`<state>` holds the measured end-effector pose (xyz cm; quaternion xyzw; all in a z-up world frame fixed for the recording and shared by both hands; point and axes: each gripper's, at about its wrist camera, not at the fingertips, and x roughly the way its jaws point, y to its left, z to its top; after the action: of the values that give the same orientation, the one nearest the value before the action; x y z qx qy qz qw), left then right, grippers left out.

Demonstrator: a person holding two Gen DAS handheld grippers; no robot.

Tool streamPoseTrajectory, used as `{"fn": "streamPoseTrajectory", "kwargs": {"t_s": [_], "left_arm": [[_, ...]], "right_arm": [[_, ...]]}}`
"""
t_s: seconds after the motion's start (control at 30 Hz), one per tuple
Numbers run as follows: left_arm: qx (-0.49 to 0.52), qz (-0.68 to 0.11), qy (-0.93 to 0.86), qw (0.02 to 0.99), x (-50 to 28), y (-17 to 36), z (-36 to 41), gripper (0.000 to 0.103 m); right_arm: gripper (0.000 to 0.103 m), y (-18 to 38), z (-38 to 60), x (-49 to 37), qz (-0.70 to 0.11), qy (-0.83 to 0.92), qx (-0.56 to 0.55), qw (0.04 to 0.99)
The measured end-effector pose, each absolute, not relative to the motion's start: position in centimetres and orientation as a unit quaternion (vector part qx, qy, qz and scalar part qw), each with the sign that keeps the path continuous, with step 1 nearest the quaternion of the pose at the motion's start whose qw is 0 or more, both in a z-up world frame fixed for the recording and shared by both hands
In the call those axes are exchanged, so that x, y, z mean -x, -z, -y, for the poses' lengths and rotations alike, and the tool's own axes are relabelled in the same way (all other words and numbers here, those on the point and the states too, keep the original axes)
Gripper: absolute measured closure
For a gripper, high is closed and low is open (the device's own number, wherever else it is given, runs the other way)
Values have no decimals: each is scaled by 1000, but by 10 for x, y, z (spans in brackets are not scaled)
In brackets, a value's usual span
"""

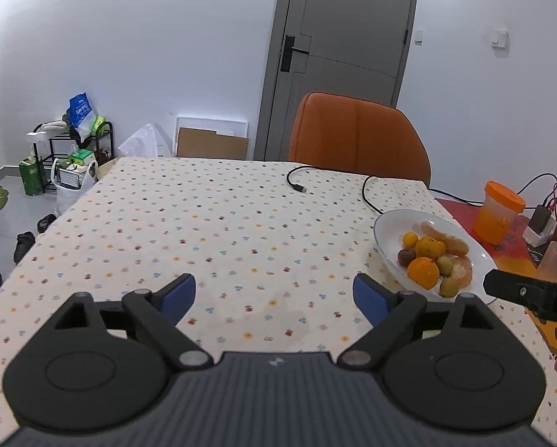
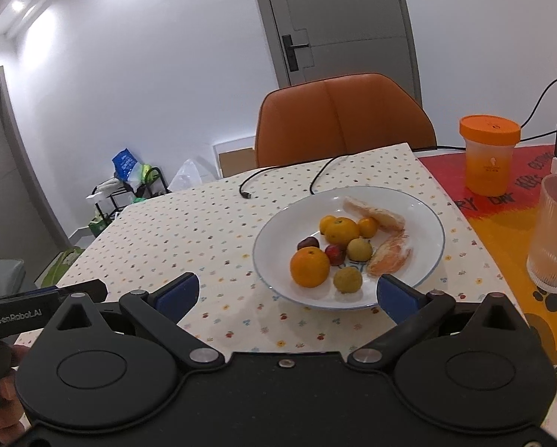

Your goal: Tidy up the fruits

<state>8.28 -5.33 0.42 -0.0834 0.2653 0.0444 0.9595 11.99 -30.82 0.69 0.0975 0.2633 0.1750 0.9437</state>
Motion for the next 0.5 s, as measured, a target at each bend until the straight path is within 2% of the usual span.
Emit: {"fn": "streamPoseTrajectory", "kwargs": {"t_s": [0.5], "left_arm": [[81, -255, -39, 963, -38, -13, 31, 12]], "right_arm": [[0, -16, 301, -89, -266, -184, -82, 943]]}}
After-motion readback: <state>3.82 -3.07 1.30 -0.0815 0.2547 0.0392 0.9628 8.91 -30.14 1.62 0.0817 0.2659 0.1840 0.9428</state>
